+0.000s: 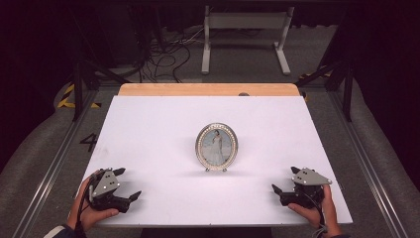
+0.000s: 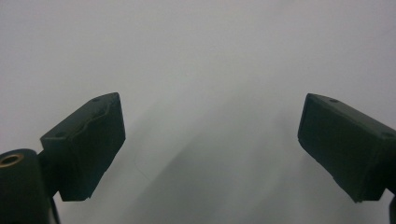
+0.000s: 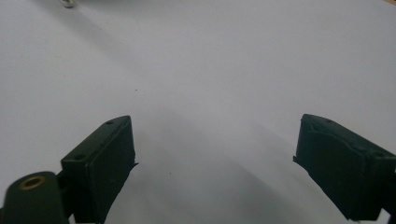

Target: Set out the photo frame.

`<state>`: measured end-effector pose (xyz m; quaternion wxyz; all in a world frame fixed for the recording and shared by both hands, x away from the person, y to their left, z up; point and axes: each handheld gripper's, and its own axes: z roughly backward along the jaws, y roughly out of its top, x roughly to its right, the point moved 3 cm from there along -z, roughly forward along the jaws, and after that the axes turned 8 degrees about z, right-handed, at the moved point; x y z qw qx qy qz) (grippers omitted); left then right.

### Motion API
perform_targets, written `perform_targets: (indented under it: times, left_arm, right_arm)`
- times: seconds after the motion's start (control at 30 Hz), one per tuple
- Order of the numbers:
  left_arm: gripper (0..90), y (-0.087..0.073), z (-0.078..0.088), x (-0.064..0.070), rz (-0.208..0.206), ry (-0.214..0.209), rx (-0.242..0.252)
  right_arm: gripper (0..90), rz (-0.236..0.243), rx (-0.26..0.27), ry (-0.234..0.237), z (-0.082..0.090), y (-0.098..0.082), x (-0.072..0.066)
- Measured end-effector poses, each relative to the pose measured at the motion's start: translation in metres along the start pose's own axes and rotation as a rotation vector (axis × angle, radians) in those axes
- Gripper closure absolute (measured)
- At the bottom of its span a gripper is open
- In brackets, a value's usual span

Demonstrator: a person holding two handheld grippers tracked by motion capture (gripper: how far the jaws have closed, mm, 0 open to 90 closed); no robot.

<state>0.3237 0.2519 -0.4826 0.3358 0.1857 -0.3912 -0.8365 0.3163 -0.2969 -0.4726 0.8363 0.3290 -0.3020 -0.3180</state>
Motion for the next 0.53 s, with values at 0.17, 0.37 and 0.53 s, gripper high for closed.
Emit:
perform_targets:
  times: [0.17, 0.37, 0.53]
  left_arm:
    - [8.0, 0.0006, -0.0002, -0.0002, 0.004, -0.003, 0.005]
    - [7.8, 0.002, -0.0016, -0.0009, 0.007, 0.001, 0.006]
    - [7.7, 0.0026, -0.0012, -0.0028, 0.018, 0.009, 0.012]
  right_arm:
    - [11.4, 0.007, 0.011, 0.014, 0.0001, 0.0004, -0.0013]
    - [11.3, -0.001, 0.015, 0.012, 0.0008, -0.0003, -0.0005]
    - [11.3, -0.01, 0.016, 0.013, 0.0, 0.0001, -0.0007]
